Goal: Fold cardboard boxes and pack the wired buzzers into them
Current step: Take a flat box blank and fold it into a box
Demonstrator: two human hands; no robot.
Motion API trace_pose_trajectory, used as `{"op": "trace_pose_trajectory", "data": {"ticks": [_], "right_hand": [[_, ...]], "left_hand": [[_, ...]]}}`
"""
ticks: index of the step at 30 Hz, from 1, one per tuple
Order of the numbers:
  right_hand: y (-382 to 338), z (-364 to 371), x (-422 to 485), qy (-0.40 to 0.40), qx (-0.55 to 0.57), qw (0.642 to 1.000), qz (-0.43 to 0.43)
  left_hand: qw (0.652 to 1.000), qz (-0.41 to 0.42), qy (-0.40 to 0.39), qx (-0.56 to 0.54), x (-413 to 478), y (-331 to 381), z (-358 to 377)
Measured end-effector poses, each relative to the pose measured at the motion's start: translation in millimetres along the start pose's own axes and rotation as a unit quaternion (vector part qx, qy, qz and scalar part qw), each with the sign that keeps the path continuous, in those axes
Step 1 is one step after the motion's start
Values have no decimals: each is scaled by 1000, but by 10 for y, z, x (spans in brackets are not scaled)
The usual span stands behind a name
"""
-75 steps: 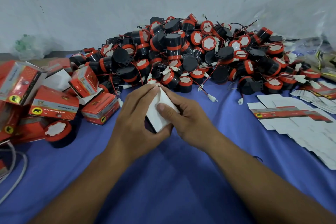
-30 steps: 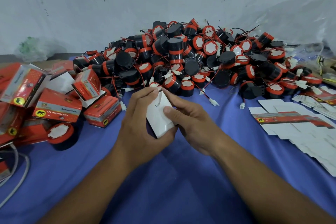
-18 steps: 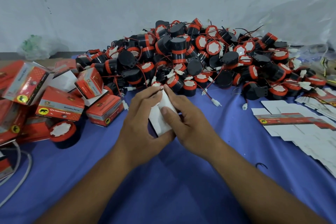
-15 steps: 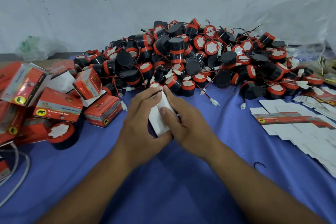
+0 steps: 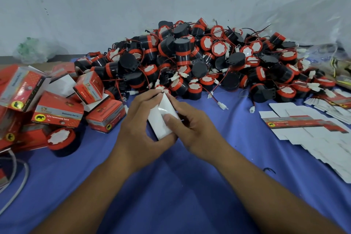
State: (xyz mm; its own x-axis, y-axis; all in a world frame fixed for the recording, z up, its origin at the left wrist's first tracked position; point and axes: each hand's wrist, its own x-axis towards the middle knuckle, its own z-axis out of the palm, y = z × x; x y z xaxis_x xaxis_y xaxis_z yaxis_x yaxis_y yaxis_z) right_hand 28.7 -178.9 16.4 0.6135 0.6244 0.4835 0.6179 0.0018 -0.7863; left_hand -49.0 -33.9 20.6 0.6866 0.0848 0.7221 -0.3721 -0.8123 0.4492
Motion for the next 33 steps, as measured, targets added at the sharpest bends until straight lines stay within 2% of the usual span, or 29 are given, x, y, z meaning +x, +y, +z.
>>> {"op": "trace_pose_trajectory", "data": {"ticks": [3,5,8,11,13,15,18,20,25,27,30,33], "right_hand": [[-37,-14,11,-45,72,994,70],[-56,-30,24,-39,153,982,105],[-81,-32,27,-11,177,981,83],[-92,-66,13,14,87,995,46],[-80,-141,11,18,1,1000,7],[-47,-249,16,-14,-122,992,-38],[10,-300,24,-96,-298,945,-92],[50,-273,35,-120,-365,917,-106],[73,-281,74,-111,-431,893,-65],[77,-230,90,-101,-467,877,-55],[73,-141,119,-107,-513,852,-2],[58,-111,100,-54,-496,862,87]], "left_hand": [[1000,-6,16,2,-6,-3,-4],[1000,2,24,8,-12,16,9],[1000,-2,17,5,-32,4,40],[996,-64,-31,-63,-41,-36,21],[991,-59,-72,-95,-46,-101,0],[987,-39,-121,-95,-58,-212,-8],[986,48,-154,43,-78,-385,-2],[975,81,-160,132,-80,-443,-8],[955,87,-98,267,1,-437,-3],[944,88,-98,304,13,-390,23],[941,55,-107,316,33,-353,59],[956,-23,-141,257,12,-381,71]]}}
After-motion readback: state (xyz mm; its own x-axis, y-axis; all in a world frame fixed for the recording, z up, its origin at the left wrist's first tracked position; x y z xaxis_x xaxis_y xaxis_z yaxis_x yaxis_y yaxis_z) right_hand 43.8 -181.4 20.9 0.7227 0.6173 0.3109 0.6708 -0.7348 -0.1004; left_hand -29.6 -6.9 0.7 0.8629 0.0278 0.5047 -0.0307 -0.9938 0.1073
